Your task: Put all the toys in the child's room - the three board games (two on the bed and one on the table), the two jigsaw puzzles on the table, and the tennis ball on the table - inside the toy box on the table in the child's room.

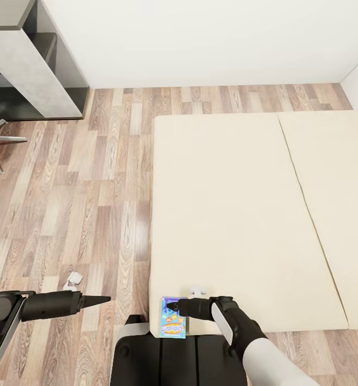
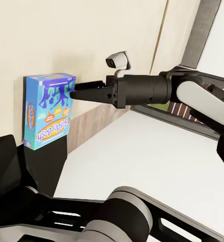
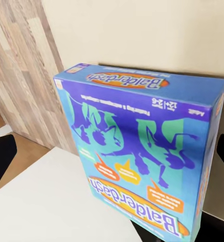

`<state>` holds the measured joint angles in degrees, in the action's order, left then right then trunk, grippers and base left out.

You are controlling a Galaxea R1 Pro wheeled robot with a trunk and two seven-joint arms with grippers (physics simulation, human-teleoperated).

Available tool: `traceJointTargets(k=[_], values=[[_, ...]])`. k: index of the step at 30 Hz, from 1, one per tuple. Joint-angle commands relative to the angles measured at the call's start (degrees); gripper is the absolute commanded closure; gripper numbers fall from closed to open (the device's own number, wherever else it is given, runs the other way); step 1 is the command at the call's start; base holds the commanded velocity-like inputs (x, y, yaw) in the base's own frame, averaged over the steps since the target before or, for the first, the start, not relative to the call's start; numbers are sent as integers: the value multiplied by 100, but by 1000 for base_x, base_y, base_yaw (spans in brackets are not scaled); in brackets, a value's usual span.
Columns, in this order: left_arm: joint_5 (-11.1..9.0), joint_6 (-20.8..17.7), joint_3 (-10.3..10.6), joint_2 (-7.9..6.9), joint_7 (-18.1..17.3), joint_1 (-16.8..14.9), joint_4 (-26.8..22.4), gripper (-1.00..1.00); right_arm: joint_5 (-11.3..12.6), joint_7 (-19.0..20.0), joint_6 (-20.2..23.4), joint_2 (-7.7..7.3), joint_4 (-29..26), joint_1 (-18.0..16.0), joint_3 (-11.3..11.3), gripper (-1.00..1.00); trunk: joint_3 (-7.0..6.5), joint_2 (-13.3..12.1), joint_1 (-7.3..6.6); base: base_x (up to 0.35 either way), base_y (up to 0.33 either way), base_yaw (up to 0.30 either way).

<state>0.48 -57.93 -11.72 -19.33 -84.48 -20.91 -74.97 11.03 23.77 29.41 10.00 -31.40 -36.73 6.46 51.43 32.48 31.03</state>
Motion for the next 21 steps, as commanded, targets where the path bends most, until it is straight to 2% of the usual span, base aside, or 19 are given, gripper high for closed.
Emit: traceJointTargets(k=[1, 21], values=[[8, -60, 0, -1, -24, -1, -3, -100, 47, -11, 39, 0, -7, -1, 4, -100, 4, 6, 2, 0, 0, 0], [12, -60, 3, 0, -24, -1, -2, -100, 39, -4, 39, 0, -7, -1, 4, -100, 4, 6, 2, 0, 55, 0]])
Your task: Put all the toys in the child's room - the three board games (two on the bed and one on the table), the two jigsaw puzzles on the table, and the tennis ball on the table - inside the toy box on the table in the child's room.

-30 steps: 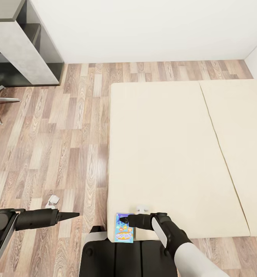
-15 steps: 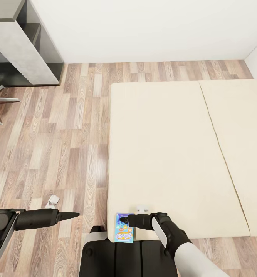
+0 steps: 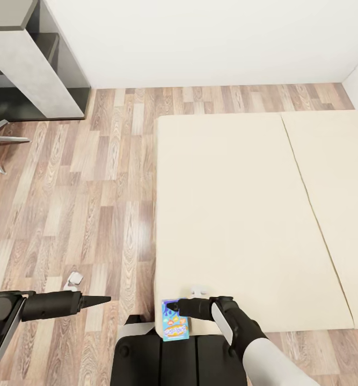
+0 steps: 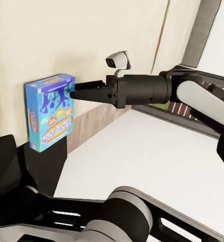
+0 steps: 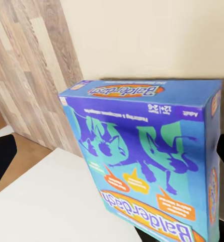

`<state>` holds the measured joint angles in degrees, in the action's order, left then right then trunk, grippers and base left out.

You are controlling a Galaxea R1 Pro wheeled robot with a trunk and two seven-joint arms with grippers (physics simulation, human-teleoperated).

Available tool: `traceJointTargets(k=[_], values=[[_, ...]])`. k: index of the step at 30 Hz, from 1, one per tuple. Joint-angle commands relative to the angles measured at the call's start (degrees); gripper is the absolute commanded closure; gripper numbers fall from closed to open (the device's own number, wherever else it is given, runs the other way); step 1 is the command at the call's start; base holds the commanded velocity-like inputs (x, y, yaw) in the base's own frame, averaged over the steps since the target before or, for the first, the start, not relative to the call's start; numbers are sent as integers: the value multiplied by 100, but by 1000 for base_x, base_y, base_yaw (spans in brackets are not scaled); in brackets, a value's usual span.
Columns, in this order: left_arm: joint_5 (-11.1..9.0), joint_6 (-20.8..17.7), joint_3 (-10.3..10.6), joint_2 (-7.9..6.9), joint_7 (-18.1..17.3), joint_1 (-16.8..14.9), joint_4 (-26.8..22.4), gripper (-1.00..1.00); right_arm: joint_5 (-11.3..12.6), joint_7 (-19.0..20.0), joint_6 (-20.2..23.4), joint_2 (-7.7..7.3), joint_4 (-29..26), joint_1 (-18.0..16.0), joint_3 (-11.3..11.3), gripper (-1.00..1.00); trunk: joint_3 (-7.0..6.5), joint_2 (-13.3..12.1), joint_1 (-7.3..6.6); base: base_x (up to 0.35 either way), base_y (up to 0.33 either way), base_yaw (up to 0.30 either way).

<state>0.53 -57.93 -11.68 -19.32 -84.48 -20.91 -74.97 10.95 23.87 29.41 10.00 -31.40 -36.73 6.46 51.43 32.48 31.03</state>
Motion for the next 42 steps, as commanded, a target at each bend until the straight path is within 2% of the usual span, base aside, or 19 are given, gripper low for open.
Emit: traceJointTargets(k=[1, 42], values=[[7, -60, -1, -2, -25, -1, -1, -100, 48, -14, 39, 0, -7, -1, 5, -100, 4, 6, 2, 0, 32, 0], [4, -60, -1, -3, -25, -1, -2, -100, 48, -14, 43, 0, -7, -1, 5, -100, 4, 6, 2, 0, 25, 0]])
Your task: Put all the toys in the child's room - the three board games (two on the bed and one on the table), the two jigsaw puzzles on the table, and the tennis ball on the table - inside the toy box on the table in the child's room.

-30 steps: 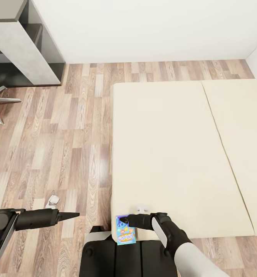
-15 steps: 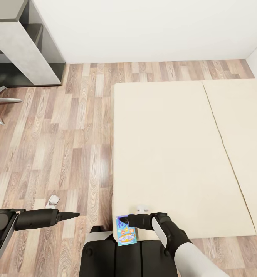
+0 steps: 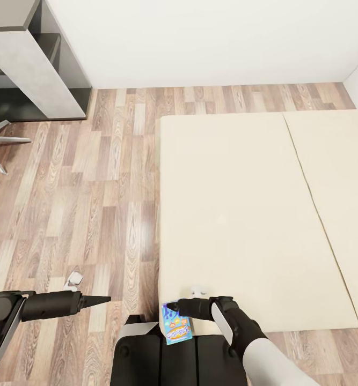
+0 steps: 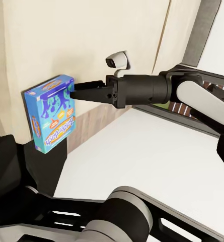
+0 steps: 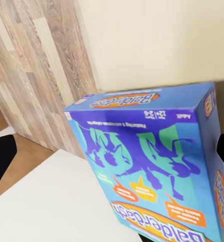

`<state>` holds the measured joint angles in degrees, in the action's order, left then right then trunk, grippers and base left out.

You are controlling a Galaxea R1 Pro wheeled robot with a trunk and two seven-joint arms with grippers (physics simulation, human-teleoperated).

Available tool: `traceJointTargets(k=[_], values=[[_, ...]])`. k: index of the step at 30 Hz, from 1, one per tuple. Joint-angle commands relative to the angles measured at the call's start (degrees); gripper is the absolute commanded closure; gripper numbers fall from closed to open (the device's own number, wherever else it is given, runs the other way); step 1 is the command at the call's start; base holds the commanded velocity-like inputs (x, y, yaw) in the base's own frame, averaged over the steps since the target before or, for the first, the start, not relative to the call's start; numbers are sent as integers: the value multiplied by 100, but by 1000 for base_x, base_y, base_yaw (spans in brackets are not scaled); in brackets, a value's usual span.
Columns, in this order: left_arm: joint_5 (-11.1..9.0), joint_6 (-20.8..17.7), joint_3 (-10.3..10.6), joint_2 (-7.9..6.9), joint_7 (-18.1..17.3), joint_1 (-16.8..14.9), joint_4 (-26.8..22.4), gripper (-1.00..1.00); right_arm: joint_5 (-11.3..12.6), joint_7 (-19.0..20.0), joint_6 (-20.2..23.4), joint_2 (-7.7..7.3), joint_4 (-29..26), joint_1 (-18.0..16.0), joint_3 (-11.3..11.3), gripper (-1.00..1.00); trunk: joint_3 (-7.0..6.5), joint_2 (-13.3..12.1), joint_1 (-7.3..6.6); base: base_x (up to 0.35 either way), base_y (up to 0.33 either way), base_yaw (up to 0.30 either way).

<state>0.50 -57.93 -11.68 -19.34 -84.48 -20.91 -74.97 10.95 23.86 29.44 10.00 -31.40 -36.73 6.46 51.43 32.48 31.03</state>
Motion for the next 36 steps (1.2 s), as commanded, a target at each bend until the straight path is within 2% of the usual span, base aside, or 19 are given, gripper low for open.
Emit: traceJointTargets(k=[1, 36], values=[[6, -60, -1, -1, -25, -1, -3, -100, 48, -13, 38, 0, -6, -1, 4, -100, 4, 6, 2, 0, 0, 0], [9, -60, -1, 0, -25, -1, -4, -100, 48, -13, 45, 0, -6, -1, 0, -100, 4, 6, 2, -10, 31, 0]])
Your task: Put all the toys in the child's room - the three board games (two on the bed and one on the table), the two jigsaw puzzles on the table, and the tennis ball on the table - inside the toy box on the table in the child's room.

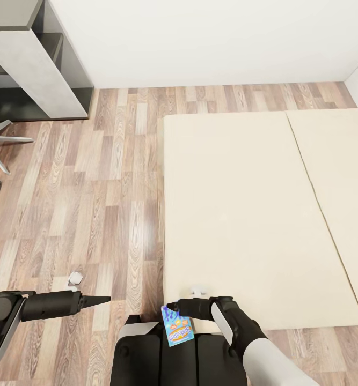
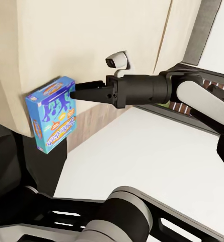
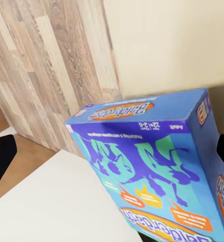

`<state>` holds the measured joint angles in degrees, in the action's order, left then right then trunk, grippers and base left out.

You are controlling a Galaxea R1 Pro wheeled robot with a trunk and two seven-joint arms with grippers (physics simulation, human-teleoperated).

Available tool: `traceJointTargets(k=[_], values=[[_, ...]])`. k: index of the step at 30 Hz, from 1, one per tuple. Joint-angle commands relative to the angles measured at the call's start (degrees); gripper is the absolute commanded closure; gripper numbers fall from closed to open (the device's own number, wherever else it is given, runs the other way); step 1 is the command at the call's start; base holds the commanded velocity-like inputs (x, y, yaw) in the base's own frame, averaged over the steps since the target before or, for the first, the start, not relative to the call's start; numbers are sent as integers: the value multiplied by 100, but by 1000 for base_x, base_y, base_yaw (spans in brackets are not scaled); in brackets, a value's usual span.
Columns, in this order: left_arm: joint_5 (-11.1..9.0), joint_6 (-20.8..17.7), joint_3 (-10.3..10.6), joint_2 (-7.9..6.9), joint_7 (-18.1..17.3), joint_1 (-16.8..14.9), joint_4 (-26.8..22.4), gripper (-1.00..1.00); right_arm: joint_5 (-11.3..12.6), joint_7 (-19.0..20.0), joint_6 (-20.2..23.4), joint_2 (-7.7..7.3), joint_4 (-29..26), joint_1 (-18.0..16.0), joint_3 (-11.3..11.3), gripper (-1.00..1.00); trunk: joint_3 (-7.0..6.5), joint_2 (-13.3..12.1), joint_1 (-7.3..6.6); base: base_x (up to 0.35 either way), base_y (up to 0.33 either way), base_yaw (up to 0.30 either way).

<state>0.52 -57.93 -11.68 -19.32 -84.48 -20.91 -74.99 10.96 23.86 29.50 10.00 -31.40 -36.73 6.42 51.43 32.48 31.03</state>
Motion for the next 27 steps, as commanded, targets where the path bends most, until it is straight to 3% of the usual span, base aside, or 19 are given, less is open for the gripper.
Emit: traceJointTargets(k=[1, 27], values=[[7, -60, -1, -1, -25, -1, -3, -100, 47, -13, 39, 0, -7, -1, 3, -100, 4, 6, 2, 0, 1, 0], [4, -60, -1, -1, -25, -1, 1, -100, 48, -14, 39, 0, -39, -1, -24, -100, 4, 6, 2, 0, 0, 0]])
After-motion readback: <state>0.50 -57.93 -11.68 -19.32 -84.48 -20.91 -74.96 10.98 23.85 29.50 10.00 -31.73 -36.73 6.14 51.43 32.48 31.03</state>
